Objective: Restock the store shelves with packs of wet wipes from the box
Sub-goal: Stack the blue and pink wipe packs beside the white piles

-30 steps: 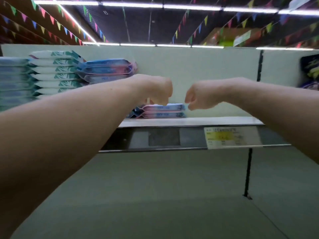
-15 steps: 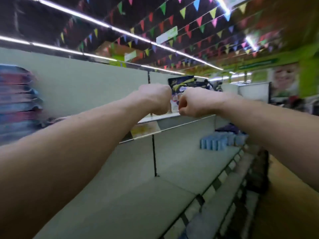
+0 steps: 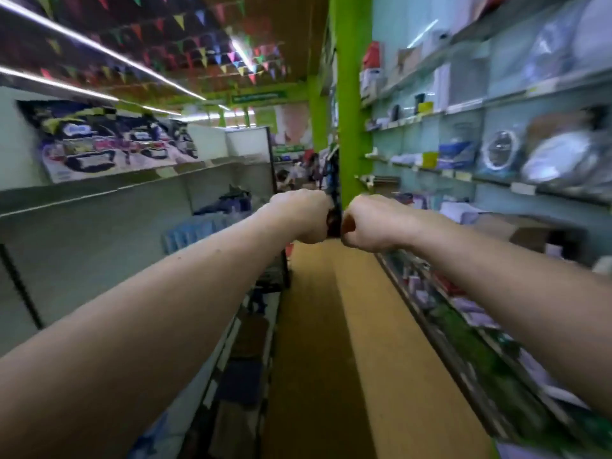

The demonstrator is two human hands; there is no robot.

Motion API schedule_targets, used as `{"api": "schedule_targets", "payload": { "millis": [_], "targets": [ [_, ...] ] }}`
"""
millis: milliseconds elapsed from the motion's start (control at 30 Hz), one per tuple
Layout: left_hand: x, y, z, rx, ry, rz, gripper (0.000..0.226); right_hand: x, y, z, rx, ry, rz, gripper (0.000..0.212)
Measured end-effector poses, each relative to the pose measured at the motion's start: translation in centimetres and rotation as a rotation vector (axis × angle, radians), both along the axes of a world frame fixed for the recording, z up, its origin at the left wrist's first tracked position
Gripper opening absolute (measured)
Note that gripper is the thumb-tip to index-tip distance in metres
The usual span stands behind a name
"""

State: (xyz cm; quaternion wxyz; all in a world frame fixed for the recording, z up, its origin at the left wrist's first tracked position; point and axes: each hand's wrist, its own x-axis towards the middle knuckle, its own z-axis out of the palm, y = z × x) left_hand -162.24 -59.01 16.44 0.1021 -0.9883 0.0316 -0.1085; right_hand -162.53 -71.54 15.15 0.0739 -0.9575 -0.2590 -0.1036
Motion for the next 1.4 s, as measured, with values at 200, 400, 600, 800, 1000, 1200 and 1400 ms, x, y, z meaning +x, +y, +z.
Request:
{"api": "schedule_targets", "payload": {
  "millis": [200, 400, 600, 800, 1000, 1200, 1400],
  "targets": [
    [1.5, -16.8, -7.8, -0.171, 0.180, -0.222, 0.033, -0.5, -16.3, -7.6, 0.070, 0.180, -0.318, 0.017],
    [-0.3, -29.6, -16.7, -0.425, 0.397, -0.236, 0.035, -3.0, -29.7, -15.8, 0.262, 0.350, -0.487, 0.014],
    [-1.9, -36.6, -23.9, -0.778, 0.502, -0.154, 0.036, -5.0, -37.3, -23.3, 0.574, 0.438, -0.584, 0.010],
    [-3.5, -40.3, -31.9, -1.109, 0.580, 0.001, 0.043, -6.2, -39.8, -31.3, 0.914, 0.438, -0.718, 0.022],
    [-1.5, -40.2, -37.5, -1.134, 0.713, 0.116, 0.056, -5.0, -41.1, -36.2, 0.999, 0.512, -0.841, 0.024],
    [2.5, -39.8, -42.3, -1.169, 0.824, 0.170, 0.069, -2.3, -41.7, -41.0, 1.011, 0.619, -0.985, 0.033],
    [6.3, -38.2, -47.5, -1.112, 0.934, 0.253, 0.081, 1.5, -40.7, -46.8, 1.039, 0.762, -1.173, 0.043]
  ]
}}
